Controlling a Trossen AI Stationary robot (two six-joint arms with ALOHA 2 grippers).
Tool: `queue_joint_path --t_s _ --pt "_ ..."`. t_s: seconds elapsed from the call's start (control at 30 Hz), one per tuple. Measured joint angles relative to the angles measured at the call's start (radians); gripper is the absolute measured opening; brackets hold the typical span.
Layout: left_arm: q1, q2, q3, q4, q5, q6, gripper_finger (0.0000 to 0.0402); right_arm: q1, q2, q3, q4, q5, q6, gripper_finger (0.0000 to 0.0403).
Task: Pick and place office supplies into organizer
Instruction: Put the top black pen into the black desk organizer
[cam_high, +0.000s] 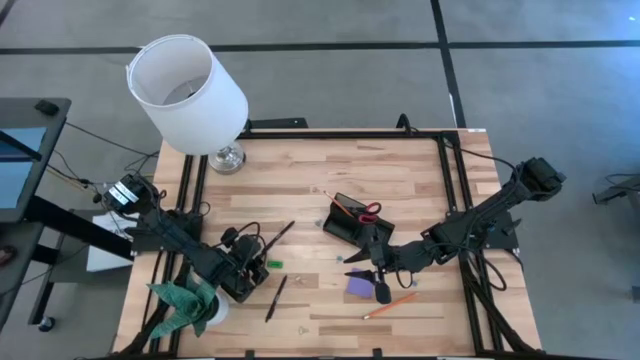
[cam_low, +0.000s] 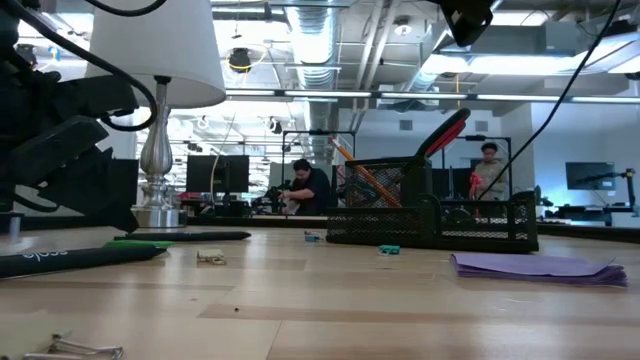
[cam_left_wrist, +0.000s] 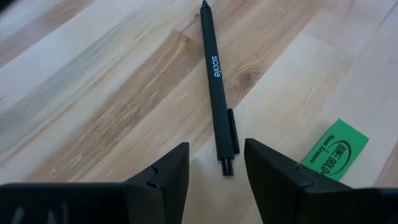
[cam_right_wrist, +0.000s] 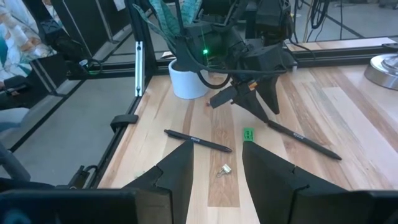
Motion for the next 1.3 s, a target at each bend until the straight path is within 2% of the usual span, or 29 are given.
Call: queue_joint_path --t_s 0.23,0.4,0.5,0.57,0.73,0.87,1.03,1.13,1.3 --pt "0.0 0.0 0.0 0.0 0.005 0.013 0.0147 -0.033 0.0 0.0 0.017 0.002 -0.001 0.0134" --pt "0.0 0.0 0.0 0.0 0.009 0.014 0.0147 -0.1 0.0 0.001 0.081 0.002 -0.082 0.0134" --pt "0.001 0.0 -0.001 0.004 0.015 0.014 0.0147 -0.162 0.059 0.011 0.101 -0.006 -0.164 0.0134" --pt "0.009 -0.001 -0.009 0.018 0.028 0.006 0.0146 -0.213 0.127 0.043 0.102 -0.059 -0.211 0.0134" --pt "0.035 0.004 -0.021 0.042 0.081 -0.016 0.0146 -0.35 0.357 0.233 0.086 -0.363 -0.341 0.0134" --pt "0.04 0.004 -0.023 0.047 0.081 -0.014 0.0146 -0.433 0.496 0.44 -0.104 -0.476 -0.426 0.0134" --pt "0.04 0.005 -0.024 0.047 0.088 -0.014 0.0146 -0.52 0.611 0.695 -0.562 -0.494 -0.49 0.0134" --pt "0.04 0.005 -0.024 0.046 0.09 -0.015 0.0146 -0.548 0.677 0.76 -0.636 -0.528 -0.578 0.0134" --pt "0.04 0.005 -0.024 0.048 0.093 -0.029 0.0146 -0.574 0.787 0.82 -0.608 -0.57 -0.682 0.0134"
